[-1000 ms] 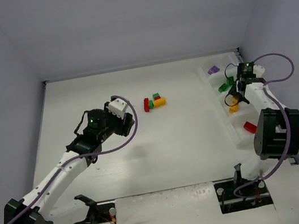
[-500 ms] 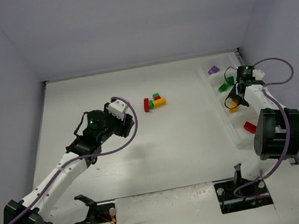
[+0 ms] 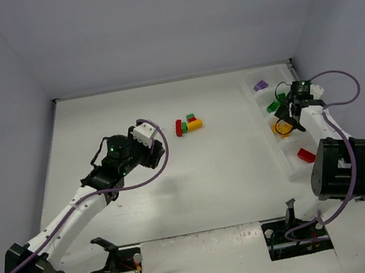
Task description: Sort the legos into containers by color
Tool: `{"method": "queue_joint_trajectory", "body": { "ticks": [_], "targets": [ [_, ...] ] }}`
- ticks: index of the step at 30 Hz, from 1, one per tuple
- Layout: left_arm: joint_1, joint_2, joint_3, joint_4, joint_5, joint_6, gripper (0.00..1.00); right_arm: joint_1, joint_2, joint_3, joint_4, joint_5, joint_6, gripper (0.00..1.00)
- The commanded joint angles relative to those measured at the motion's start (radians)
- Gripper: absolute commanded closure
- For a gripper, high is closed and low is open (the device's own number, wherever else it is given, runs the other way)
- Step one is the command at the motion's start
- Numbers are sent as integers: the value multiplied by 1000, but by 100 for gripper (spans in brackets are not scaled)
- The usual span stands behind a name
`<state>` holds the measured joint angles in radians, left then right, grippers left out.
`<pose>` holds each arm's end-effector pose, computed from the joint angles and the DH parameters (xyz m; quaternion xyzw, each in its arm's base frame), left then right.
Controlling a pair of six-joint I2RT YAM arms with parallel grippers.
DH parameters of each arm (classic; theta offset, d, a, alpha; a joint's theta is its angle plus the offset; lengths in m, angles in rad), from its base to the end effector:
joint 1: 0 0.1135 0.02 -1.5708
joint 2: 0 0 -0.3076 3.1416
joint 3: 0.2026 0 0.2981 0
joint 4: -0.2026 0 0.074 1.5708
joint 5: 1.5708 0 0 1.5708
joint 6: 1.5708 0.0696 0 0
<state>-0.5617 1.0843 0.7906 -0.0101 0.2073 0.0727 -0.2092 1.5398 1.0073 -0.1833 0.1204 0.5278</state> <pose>0.2536 -0.1765 0.3158 0.3082 0.7425 -0.2234 0.5511 0.3900 -0.0913 0.2305 0.3505 0.8384 0.0116 0.4173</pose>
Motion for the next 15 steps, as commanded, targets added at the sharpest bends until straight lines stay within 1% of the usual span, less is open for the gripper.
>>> {"method": "queue_joint_trajectory", "body": {
  "ticks": [1, 6, 7, 9, 10, 11, 12, 13, 14, 15],
  "targets": [
    [0, -21, 21, 76, 17, 10, 99, -1, -87, 17, 28, -8, -9, 39],
    [-1, -24, 24, 113, 59, -1, 98, 27, -161, 5, 88, -131, -66, 36],
    [-1, -27, 25, 119, 70, 1, 98, 34, -197, 1, 125, -213, -75, 34],
    [-1, -30, 38, 119, 86, 18, 98, 63, -231, -16, 168, -315, -87, 31],
    [-3, -35, 41, 121, 108, 27, 98, 77, -257, -18, 215, -421, -88, 28],
    [-3, -40, 42, 121, 121, 45, 98, 93, -263, -18, 232, -477, -89, 23],
    [-4, -43, 44, 122, 130, 52, 98, 140, -264, -6, 240, -520, -88, 21],
    [-4, -47, 48, 122, 148, 59, 98, 169, -259, 7, 251, -600, -88, 20],
    [-4, -49, 48, 125, 159, 68, 97, 200, -254, 14, 261, -634, -89, 20],
    [-4, -50, 47, 131, 170, 71, 94, 271, -248, 22, 275, -669, -88, 20]
  ]
}}
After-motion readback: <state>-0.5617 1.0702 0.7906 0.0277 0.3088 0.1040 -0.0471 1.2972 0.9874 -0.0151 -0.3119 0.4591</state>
